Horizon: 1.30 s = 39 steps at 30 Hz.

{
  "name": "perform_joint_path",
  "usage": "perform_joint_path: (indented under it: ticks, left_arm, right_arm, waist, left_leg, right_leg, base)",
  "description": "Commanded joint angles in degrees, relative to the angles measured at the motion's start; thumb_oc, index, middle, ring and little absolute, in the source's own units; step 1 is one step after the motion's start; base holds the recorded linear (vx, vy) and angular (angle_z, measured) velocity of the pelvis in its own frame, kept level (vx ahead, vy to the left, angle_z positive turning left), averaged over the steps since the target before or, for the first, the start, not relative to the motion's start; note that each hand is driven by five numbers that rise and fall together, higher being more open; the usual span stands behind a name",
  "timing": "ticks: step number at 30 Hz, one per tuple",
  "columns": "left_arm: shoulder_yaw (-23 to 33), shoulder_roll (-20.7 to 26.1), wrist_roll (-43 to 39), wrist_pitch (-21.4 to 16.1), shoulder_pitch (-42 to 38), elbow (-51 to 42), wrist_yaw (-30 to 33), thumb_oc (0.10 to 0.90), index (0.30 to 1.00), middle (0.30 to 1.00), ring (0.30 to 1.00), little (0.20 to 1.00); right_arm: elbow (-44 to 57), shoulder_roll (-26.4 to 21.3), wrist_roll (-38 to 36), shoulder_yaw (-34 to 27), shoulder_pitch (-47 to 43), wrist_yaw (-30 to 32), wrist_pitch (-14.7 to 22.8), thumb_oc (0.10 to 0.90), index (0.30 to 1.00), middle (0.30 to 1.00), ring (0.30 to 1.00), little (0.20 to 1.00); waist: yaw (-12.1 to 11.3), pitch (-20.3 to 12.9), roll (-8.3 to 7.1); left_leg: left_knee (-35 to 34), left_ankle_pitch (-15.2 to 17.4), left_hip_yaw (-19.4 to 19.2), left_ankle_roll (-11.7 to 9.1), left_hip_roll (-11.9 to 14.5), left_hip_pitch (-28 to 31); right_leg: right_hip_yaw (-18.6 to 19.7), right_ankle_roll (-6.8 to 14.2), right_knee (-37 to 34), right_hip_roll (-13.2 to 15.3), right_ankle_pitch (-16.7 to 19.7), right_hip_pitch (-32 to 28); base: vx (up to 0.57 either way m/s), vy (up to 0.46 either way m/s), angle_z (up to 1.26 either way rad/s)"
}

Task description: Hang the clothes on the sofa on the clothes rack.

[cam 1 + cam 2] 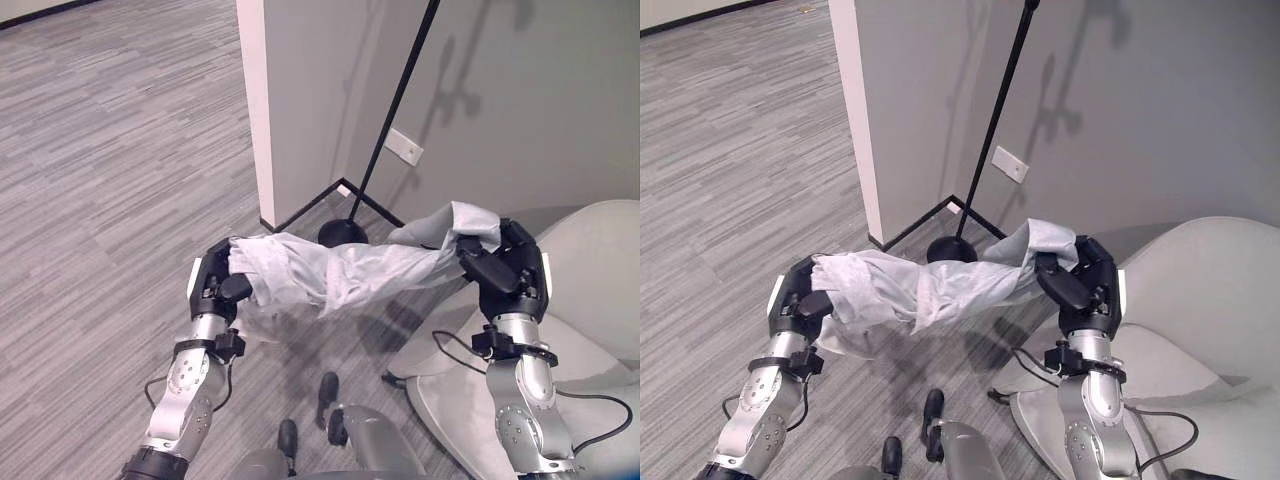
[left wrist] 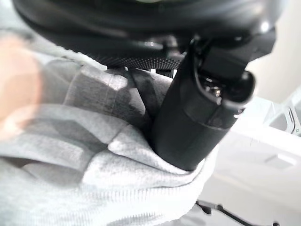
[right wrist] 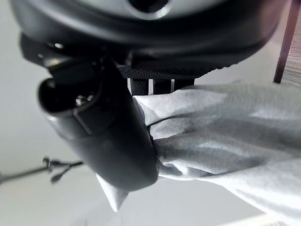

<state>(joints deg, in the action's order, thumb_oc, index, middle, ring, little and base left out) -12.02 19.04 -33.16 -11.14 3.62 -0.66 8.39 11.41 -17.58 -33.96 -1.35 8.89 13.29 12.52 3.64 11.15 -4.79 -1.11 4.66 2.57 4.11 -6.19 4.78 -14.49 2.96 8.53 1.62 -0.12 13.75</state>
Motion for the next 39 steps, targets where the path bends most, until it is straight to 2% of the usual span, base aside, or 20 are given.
perform_joint_path:
  ticks: [1,4,5,6,8,10,11,12,13,15,21,22,24,25,26,29,30,33,35,39]
  left_arm:
    - [1.31,0.07,2.15,-6.16,-4.11,-8.23,-3.08,0.4,0.3,0.3,0.3,0.3]
    - [1.44,0.89,3.88,-7.08,-4.24,-7.82,-2.92,0.4,0.3,0.3,0.3,0.3]
    - [2.68,1.89,6.93,-7.75,-4.3,-7.8,-0.49,0.4,0.3,0.3,0.3,0.3]
    - [2.65,1.9,7.08,-7.73,-4.38,-7.82,-0.34,0.4,0.3,0.3,0.3,0.3]
    - [4.45,2.19,11.28,-7.86,-5.89,-6.6,2.23,0.4,0.3,0.3,0.3,0.3]
    - [6.86,3.53,17.61,-8.76,-7.68,-6.83,5.0,0.4,0.3,0.3,0.3,0.3]
    - [7.9,4.02,20.0,-9.37,-8.26,-7.07,6.93,0.4,0.3,0.3,0.3,0.3]
    - [10.45,5.4,24.69,-10.08,-10.47,-7.25,11.33,0.4,0.3,0.3,0.3,0.3]
    - [10.44,5.35,24.88,-10.14,-10.71,-7.12,11.52,0.4,0.3,0.3,0.3,0.3]
    - [11.71,6.27,27.41,-10.9,-14.24,-6.11,15.39,0.4,0.3,0.3,0.3,0.3]
    - [11.34,9.34,36.62,-10.21,-20.78,-4.74,19.7,0.4,0.3,0.3,0.3,0.3]
    - [10.75,11.65,40.65,-9.52,-23.46,-3.56,21.37,0.4,0.3,0.3,0.3,0.3]
    - [9.96,13.16,44.03,-8.93,-26.87,-2.63,23.07,0.4,0.3,0.3,0.3,0.3]
    - [8.22,13.66,45.24,-7.95,-31.38,-0.61,24.94,0.4,0.3,0.3,0.3,0.3]
    - [8.05,13.69,45.39,-7.94,-32.16,-0.07,25.28,0.4,0.3,0.3,0.3,0.3]
    - [6.57,14.4,48.11,-5.97,-37.45,4.36,26.95,0.4,0.3,0.3,0.3,0.3]
    - [6.83,15.05,49.09,-5.51,-39.0,5.07,27.41,0.4,0.3,0.3,0.3,0.3]
    - [5.93,16.24,51.39,-5.15,-42.52,7.27,28.12,0.4,0.3,0.3,0.3,0.3]
    - [4.98,18.12,52.86,-4.44,-45.99,9.79,29.26,0.4,0.3,0.3,0.3,0.3]
    - [4.23,22.39,54.27,-2.5,-52.51,15.68,32.73,0.4,0.3,0.3,0.3,0.3]
  right_arm:
    - [3.2,-2.23,2.46,-4.51,-5.98,1.37,7.5,0.4,0.3,0.3,0.3,0.3]
    - [3.97,-3.69,4.32,-4.99,-6.4,1.25,7.26,0.4,0.3,0.3,0.3,0.3]
    - [4.09,-4.35,7.81,-5.78,-7.3,3.81,7.27,0.4,0.3,0.3,0.3,0.3]
    - [4.2,-4.27,8.02,-5.75,-7.37,4.01,7.17,0.4,0.3,0.3,0.3,0.3]
    - [6.39,-4.92,13.51,-8.57,-7.41,6.76,7.2,0.4,0.3,0.3,0.3,0.3]
    - [8.15,-5.53,19.97,-11.33,-8.76,9.8,7.6,0.4,0.3,0.3,0.3,0.3]
    - [8.02,-5.8,21.86,-11.83,-9.99,11.1,7.81,0.4,0.3,0.3,0.3,0.3]
    - [8.93,-6.66,25.76,-11.63,-13.83,13.48,7.82,0.4,0.3,0.3,0.3,0.3]
    - [8.9,-6.68,25.96,-11.56,-14.07,13.64,7.76,0.4,0.3,0.3,0.3,0.3]
    - [7.17,-8.67,32.11,-10.8,-17.52,17.62,6.32,0.4,0.3,0.3,0.3,0.3]
    - [6.78,-9.99,43.36,-13.77,-19.65,23.28,1.36,0.4,0.3,0.3,0.3,0.3]
    - [5.24,-11.39,49.34,-13.19,-22.71,25.92,-0.83,0.4,0.3,0.3,0.3,0.3]
    - [3.57,-12.19,51.5,-12.06,-26.4,27.41,-2.3,0.4,0.3,0.3,0.3,0.3]
    - [0.76,-12.88,51.18,-9.64,-31.24,28.6,-3.74,0.4,0.3,0.3,0.3,0.3]
    - [0.23,-13.08,51.18,-9.47,-32.0,28.86,-3.74,0.4,0.3,0.3,0.3,0.3]
    - [-4.53,-15.71,53.48,-6.73,-36.56,30.63,-5.96,0.4,0.3,0.3,0.3,0.3]
    - [-5.64,-16.63,54.33,-6.3,-38.3,31.2,-6.88,0.4,0.3,0.3,0.3,0.3]
    - [-7.73,-19.68,55.73,-4.97,-42.27,31.19,-7.81,0.4,0.3,0.3,0.3,0.3]
    - [-10.31,-23.13,56.94,-3.54,-45.37,31.54,-8.67,0.4,0.3,0.3,0.3,0.3]
    - [-16.95,-29.92,59.37,0.61,-51.66,33.09,-11.07,0.4,0.3,0.3,0.3,0.3]
  waist:
    - [1.68,-4.8,1.83]
    - [1.95,-4.52,2.65]
    - [1.42,-3.88,2.64]
    - [1.34,-3.82,3.05]
    - [1.57,-3.9,2.09]
    - [1.21,-4.27,1.82]
    - [0.94,-4.54,1.68]
    - [-0.13,-5.22,2.24]
    - [0.11,-5.1,2.06]
    - [-0.12,-5.01,3.18]
    - [0.45,-7.64,4.8]
    - [-0.16,-8.72,4.82]
    - [-0.58,-9.39,5.02]
    - [-0.61,-9.1,5.4]
    - [-0.78,-8.49,5.43]
    - [-1.04,-7.95,6.14]
    - [-1.56,-8.42,6.27]
    - [-1.38,-8.43,6.75]
    - [-1.43,-8.59,7.4]
    - [-1.4,-7.82,7.58]
  left_leg:
    - [6.22,7.18,-6.36,-3.63,2.5,2.66]
    - [23.84,0.06,-9.47,-10.16,4.25,-2.75]
    - [34.24,-2.71,-10.49,-11.56,6.35,-7.73]
    - [35.71,-2.04,-10.42,-11.65,6.97,-8.54]
    - [36.69,0.98,-12.55,-8.72,9.51,-11.83]
    - [29.92,6.13,-12.7,-5.2,9.64,-12.37]
    - [24.22,6.76,-11.44,-4.4,8.97,-11.99]
    - [8.08,0.79,-3.72,-5.11,6.65,-11.17]
    - [5.71,-0.83,-3.59,-5.12,6.38,-10.22]
    - [-3.89,-5.75,3.49,-7.26,5.94,-10.81]
    - [-3.58,-6.52,3.11,-6.34,5.29,-8.25]
    - [-3.02,-5.26,1.68,-5.08,4.28,-6.12]
    - [-2.65,-3.63,0.36,-3.4,3.42,-3.84]
    - [-2.31,-2.05,-1.01,-1.15,2.09,-1.21]
    - [-2.25,-2.31,-1.31,-0.84,1.99,-1.35]
    - [-2.43,-0.22,-3.5,1.06,0.81,1.53]
    - [-2.58,0.83,-5.0,1.3,0.44,3.08]
    - [-3.47,1.35,-5.58,0.72,1.12,4.1]
    - [-3.89,1.32,-5.81,-0.04,2.11,4.47]
    - [-3.89,1.88,-7.58,-1.65,3.47,5.75]
  right_leg:
    - [1.31,-0.67,-7.1,-3.81,-2.99,-10.24]
    - [2.96,-1.86,-10.09,-4.25,-3.02,-14.86]
    - [3.92,-3.52,-11.34,-4.62,-3.77,-17.26]
    - [3.95,-3.66,-11.51,-5.17,-3.62,-17.16]
    - [4.19,-3.91,-12.63,-4.12,-3.55,-18.88]
    - [5.53,-3.06,-13.53,-2.94,-3.58,-19.79]
    - [6.34,-2.64,-13.53,-2.36,-3.7,-19.8]
    - [8.73,-2.28,-13.53,-2.37,-3.9,-19.91]
    - [8.52,-2.32,-13.53,-2.15,-3.78,-19.83]
    - [9.65,-2.61,-13.53,-2.38,-4.6,-21.12]
    - [12.34,-1.49,-11.25,0.39,-6.94,-24.78]
    - [13.02,-0.65,-6.49,1.95,-8.08,-23.81]
    - [12.57,0.37,-0.39,3.14,-7.56,-22.06]
    - [12.09,1.28,9.19,5.02,-2.2,-18.36]
    - [12.4,1.4,10.57,5.14,-2.31,-17.5]
    - [8.11,0.19,22.0,8.61,-1.29,-13.49]
    - [3.79,0.13,23.57,10.94,-1.21,-12.18]
    - [1.68,0.16,20.47,9.68,-4.24,-10.5]
    - [1.26,0.26,13.48,6.91,-6.32,-9.2]
    - [2.4,3.18,-6.71,2.66,-1.1,-8.84]
  base:
    - [0.57,-0.019,0.18]
    - [0.26,-0.049,0.11]
    - [0.19,-0.078,0.05]
    - [0.19,-0.091,-0.08]
    - [0.16,-0.043,-0.32]
    - [0.21,0.073,-0.34]
    - [0.29,0.198,-0.51]
    - [0.2,0.155,-0.78]
    - [0.2,0.182,-0.98]
    - [0.19,0.184,-0.78]
    - [0.4,0.293,-0.44]
    - [0.43,0.343,-0.43]
    - [0.46,0.391,-0.56]
    - [0.23,0.284,-0.57]
    - [0.2,0.309,-0.57]
    - [0.21,0.238,-0.36]
    - [0.22,0.168,-0.19]
    - [0.13,0.006,-0.16]
    - [0.12,-0.085,-0.22]
    - [0.17,-0.133,-0.25]
